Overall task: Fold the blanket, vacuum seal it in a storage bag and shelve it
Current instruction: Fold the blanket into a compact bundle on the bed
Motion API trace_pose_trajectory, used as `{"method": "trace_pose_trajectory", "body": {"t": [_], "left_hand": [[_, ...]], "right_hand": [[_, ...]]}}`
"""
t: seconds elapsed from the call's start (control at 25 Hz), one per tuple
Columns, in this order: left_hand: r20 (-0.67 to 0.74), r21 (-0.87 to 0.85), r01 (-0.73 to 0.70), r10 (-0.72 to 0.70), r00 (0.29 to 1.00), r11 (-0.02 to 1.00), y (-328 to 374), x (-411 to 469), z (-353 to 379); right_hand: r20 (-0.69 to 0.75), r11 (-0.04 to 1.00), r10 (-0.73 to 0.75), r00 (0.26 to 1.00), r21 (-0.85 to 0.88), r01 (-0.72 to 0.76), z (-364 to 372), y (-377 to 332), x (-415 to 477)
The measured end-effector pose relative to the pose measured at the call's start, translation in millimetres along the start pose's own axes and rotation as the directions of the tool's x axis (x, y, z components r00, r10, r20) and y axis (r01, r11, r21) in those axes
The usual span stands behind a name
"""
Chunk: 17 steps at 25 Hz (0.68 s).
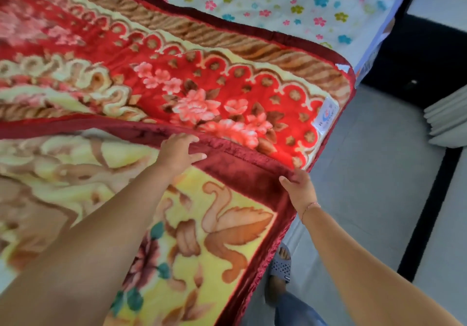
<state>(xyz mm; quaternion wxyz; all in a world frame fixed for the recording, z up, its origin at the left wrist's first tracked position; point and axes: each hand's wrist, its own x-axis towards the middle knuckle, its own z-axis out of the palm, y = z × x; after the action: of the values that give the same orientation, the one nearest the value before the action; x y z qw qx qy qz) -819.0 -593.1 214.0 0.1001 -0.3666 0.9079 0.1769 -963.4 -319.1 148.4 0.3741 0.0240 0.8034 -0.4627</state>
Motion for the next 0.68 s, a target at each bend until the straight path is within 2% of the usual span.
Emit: {"method": "trace_pose_trajectory", "body": {"t": [0.24, 0.4, 0.48, 0.6, 0.68], "left_hand": [[-0.07, -0.143, 0.134, -0.145, 0.987, 0.981, -89, -124, -24], [-0.05, -0.16, 0.281, -0.292, 0.955, 0.946, -148, -243, -26], [-0.022, -0.202, 0.3, -0.311, 0.95, 0.932, -168, -294, -21], [-0.06, -0.336, 0.298, -0.336, 0.94, 0.894, -185, -352, -16], [-0.078, -0.338, 0.297, -0.341, 0.937, 0.893, -187, -378, -13]], "right_hand": [[0.191, 0.918, -0.261, 0.946, -0.255, 0.304, 69, -34, -77], [0.291, 0.854, -0.345, 0.892, -0.298, 0.427, 118, -29, -158], [0.319, 0.817, -0.391, 0.863, -0.311, 0.485, 134, -22, -194], [0.342, 0.794, -0.417, 0.842, -0.314, 0.521, 154, -8, -237], [0.352, 0.789, -0.424, 0.834, -0.309, 0.531, 163, 1, -257]]}}
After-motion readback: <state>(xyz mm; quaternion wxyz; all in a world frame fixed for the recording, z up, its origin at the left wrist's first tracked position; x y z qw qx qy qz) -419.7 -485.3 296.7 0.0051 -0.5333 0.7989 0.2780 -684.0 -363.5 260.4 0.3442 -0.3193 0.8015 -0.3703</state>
